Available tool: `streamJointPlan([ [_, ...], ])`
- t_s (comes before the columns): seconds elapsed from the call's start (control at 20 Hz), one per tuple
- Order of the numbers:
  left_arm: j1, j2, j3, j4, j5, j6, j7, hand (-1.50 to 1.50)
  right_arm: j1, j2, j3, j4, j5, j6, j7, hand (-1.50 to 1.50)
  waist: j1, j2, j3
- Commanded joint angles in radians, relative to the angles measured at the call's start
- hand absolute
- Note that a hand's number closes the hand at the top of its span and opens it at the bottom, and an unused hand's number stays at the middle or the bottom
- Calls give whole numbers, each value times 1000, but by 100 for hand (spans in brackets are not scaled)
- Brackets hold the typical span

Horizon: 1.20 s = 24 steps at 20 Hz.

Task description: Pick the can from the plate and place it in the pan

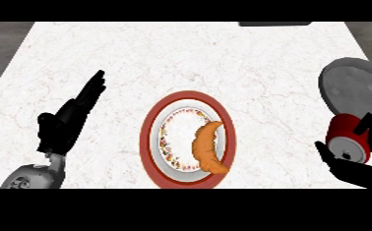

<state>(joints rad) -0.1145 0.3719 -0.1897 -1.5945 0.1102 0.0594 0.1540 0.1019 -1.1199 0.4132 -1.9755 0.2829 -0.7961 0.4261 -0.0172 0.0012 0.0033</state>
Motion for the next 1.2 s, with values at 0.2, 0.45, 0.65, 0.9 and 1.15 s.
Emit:
streamJointPlan([
  [0.2, -43, -45, -28, 27, -55, 13, 11, 0, -106, 139, -152, 495, -197, 68, -401, 150, 31, 6, 0],
  [0.45, -70, -44, -7, 32, -46, -23, 24, 0, -219, 222, -257, 789, -279, 195, -656, 150, 30, 5, -1],
  [0.65, -29, -67, -11, -10, -44, -16, 42, 0, -387, 233, -331, 1030, -306, 329, -766, 150, 42, 5, -1],
  [0.9, -48, -40, 38, 13, -42, -70, 6, 0, -580, 324, -342, 1344, -201, 345, -908, 150, 47, 7, -1],
  [1.15, -74, -106, 19, 59, -90, -40, 11, 0, -679, 373, -406, 1568, -173, 341, -1059, 150, 43, 8, -1],
])
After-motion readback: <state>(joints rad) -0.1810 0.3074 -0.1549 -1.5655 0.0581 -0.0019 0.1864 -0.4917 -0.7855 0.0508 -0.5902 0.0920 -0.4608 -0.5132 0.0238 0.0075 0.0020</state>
